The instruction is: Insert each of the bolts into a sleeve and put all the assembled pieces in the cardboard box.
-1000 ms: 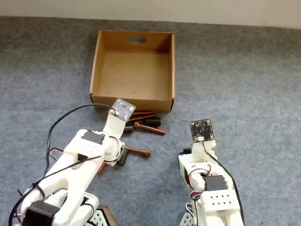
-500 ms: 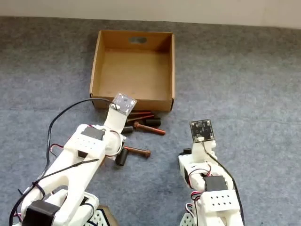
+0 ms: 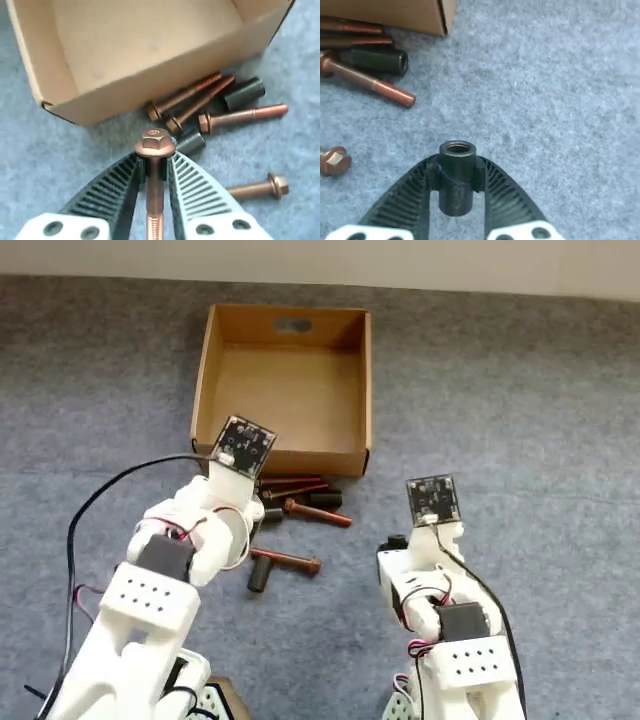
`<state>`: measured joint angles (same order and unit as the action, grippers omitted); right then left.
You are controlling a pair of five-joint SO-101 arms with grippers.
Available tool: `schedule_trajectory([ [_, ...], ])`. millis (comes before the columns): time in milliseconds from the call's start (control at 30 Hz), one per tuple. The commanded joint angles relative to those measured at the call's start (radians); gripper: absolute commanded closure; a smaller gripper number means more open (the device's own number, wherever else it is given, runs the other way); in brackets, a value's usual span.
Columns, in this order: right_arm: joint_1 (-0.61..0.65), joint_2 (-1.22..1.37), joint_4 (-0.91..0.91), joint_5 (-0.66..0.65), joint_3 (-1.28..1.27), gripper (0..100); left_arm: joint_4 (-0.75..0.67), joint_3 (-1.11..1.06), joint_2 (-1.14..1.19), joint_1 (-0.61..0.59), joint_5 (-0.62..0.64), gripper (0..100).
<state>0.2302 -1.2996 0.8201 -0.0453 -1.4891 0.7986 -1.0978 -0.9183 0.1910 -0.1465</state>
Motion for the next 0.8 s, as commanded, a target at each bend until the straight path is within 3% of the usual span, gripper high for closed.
schedule_trajectory([
  [0,0.058,-0.008,0.004,-0.005,0.062,99.3,-0.072,-0.01,-0.056,-0.035,-0.003,99],
  [167,0.127,-0.008,-0.09,-0.005,0.071,99.3,-0.222,-0.028,-0.056,-0.093,0.003,99],
  [400,0.217,-0.007,-0.248,-0.005,0.07,99.3,-0.279,-0.025,-0.064,-0.101,0.23,99],
  [633,0.285,-0.007,-0.519,-0.005,0.07,99.3,-0.459,-0.022,-0.065,-0.097,0.238,99],
  [767,0.305,-0.007,-0.561,-0.005,0.07,99.3,-0.489,-0.027,-0.065,-0.065,0.239,99],
])
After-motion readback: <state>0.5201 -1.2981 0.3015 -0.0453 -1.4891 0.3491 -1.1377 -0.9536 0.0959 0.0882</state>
